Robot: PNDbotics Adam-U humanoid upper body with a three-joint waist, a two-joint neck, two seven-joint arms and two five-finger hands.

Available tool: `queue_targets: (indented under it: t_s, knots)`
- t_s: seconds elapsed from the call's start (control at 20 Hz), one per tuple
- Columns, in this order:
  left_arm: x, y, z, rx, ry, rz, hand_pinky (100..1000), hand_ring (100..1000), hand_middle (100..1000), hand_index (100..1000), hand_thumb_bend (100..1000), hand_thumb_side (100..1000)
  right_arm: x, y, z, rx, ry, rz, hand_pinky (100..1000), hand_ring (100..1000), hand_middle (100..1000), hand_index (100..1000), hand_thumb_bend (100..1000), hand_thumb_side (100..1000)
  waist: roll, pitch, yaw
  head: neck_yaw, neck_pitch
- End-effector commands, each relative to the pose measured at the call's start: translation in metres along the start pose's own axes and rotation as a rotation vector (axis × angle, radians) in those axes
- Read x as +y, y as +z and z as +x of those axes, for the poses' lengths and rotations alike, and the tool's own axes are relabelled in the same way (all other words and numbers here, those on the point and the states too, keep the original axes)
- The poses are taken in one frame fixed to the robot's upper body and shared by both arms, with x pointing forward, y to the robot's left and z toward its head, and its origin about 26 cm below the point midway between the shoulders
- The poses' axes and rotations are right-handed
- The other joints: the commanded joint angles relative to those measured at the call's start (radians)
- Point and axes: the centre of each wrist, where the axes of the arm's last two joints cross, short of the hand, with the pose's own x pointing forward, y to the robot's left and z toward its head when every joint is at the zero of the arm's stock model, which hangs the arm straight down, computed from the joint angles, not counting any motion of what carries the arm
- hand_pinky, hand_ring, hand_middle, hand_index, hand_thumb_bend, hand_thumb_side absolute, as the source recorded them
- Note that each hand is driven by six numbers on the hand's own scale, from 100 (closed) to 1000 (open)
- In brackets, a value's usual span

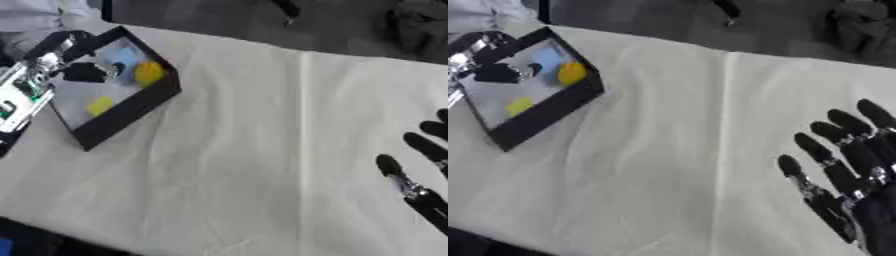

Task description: Pick up the objects with one hand, pass them to the other hand, and then place them into the box on the other side of the table.

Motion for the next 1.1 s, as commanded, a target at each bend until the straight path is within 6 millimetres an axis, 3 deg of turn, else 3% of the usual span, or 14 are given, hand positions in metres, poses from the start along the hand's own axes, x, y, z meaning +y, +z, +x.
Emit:
queue_targets:
  t_s: [0.05,0.15,0.25,0.3,0.4,0.6,0.7,0.75,0.9,1.0,1.05,1.1]
  knots:
    - [0.021,0.001,0.008,-0.029,0.029,0.056,981,1000,617,821,100,489,-0.006,-0.005,-0.007,-0.001,0.02,-0.025,812,701,615,681,556,100,0.004,-0.025,0.0,-0.005,-0.001]
    - [0.024,0.004,0.019,-0.075,0.081,0.081,970,1000,604,817,100,708,-0.006,-0.004,-0.009,0.028,0.03,-0.034,796,695,615,681,541,100,0.004,-0.024,0.0,-0.007,-0.002]
    - [0.026,0.008,0.032,-0.14,0.145,0.099,969,1000,597,819,100,786,-0.007,-0.004,-0.011,0.077,0.043,-0.046,769,690,620,685,512,100,0.004,-0.024,0.0,-0.009,0.0]
    - [0.028,0.009,0.041,-0.182,0.184,0.109,968,1000,604,828,100,823,-0.007,-0.004,-0.013,0.111,0.052,-0.05,751,690,630,693,449,100,0.004,-0.024,-0.001,-0.011,0.001]
    - [0.03,0.014,0.058,-0.271,0.251,0.128,977,1000,615,842,100,864,-0.007,-0.003,-0.017,0.188,0.075,-0.061,726,692,650,708,143,100,0.003,-0.024,-0.003,-0.018,0.001]
    - [0.023,0.028,0.08,-0.423,0.355,0.132,994,1000,629,864,140,919,-0.008,-0.003,-0.023,0.35,0.116,-0.09,688,699,696,746,100,100,0.006,-0.021,-0.009,-0.036,0.001]
    - [0.017,0.035,0.087,-0.488,0.394,0.111,996,1000,631,868,127,877,-0.009,0.0,-0.026,0.437,0.133,-0.086,676,711,724,762,100,152,0.006,-0.02,-0.013,-0.051,0.001]
    - [0.015,0.039,0.09,-0.518,0.413,0.106,992,1000,627,865,100,826,-0.01,0.003,-0.027,0.479,0.141,-0.078,661,724,749,772,100,132,0.007,-0.019,-0.015,-0.06,0.0]
    - [0.006,0.053,0.098,-0.607,0.48,0.092,983,1000,633,854,100,795,-0.01,0.013,-0.027,0.623,0.15,-0.022,629,745,800,791,100,278,0.009,-0.016,-0.023,-0.082,-0.004]
    - [-0.002,0.063,0.102,-0.641,0.528,0.073,970,1000,648,854,100,790,-0.01,0.02,-0.024,0.71,0.141,0.025,611,765,844,812,100,474,0.013,-0.013,-0.028,-0.089,-0.007]
    - [-0.005,0.068,0.105,-0.651,0.547,0.062,970,1000,649,854,100,789,-0.01,0.021,-0.024,0.747,0.135,0.046,610,766,848,813,100,491,0.014,-0.011,-0.031,-0.092,-0.008]
    - [-0.006,0.073,0.107,-0.662,0.567,0.053,965,1000,662,854,100,780,-0.01,0.022,-0.024,0.782,0.131,0.064,607,775,864,824,100,599,0.015,-0.01,-0.033,-0.095,-0.009]
